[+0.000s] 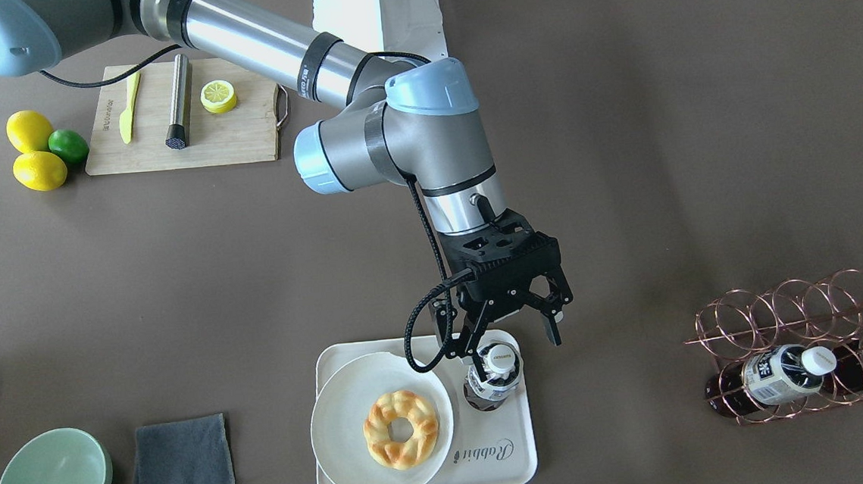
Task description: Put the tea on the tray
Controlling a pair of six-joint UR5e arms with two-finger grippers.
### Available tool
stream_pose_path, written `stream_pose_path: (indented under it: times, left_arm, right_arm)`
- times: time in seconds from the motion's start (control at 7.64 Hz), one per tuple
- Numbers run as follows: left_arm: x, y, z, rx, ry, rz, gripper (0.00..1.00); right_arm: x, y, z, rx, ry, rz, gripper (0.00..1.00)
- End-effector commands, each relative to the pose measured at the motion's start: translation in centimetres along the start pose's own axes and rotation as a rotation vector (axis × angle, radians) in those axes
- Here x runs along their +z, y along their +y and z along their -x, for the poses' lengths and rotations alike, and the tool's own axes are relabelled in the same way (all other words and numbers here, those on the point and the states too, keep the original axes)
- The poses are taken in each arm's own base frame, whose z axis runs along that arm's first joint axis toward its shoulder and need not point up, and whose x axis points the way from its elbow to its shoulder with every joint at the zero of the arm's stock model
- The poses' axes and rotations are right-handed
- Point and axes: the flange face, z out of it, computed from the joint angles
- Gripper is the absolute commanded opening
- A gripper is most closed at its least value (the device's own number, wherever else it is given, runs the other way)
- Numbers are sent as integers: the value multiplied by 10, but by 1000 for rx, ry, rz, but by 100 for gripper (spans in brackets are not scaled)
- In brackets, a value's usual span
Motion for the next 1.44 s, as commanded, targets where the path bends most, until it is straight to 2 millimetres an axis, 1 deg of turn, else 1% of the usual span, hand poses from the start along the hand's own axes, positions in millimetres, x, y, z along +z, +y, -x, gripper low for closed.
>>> stream_pose_path:
  times: [0.0,0.13,0.26,0.39,0.52,0.65,0.79,0.92,1.05,1.18,1.31]
  left_arm:
    - [-14,1,1,-4,-7,-30,98]
    - [-18,-1,-2,2,-9,-36,98]
    - [-9,13,2,-18,-2,-15,98]
    - [-5,18,3,-31,3,0,98]
    - [-1,21,2,-44,41,3,98]
    - [1,27,2,-67,67,22,98]
    - [-2,27,-1,-57,68,12,98]
    - [-5,25,-3,-48,64,4,98]
    - [-5,25,-4,-50,66,5,98]
    - [-4,25,-5,-56,91,4,98]
    - [-4,25,-6,-58,109,1,98]
  right_arm:
    - [-62,-27,-44,40,5,163,99]
    - [-92,-19,-96,76,34,228,99]
    - [-127,-5,-180,134,82,307,99]
    - [-155,3,-264,198,107,382,99]
    - [-175,21,-343,207,124,441,99]
    - [-197,67,-420,211,161,496,100]
    - [-222,123,-514,170,207,576,100]
    - [-252,180,-595,119,255,651,100]
    - [-288,224,-656,172,327,693,100]
    - [-319,266,-698,205,419,723,100]
    - [-345,294,-728,116,453,763,100]
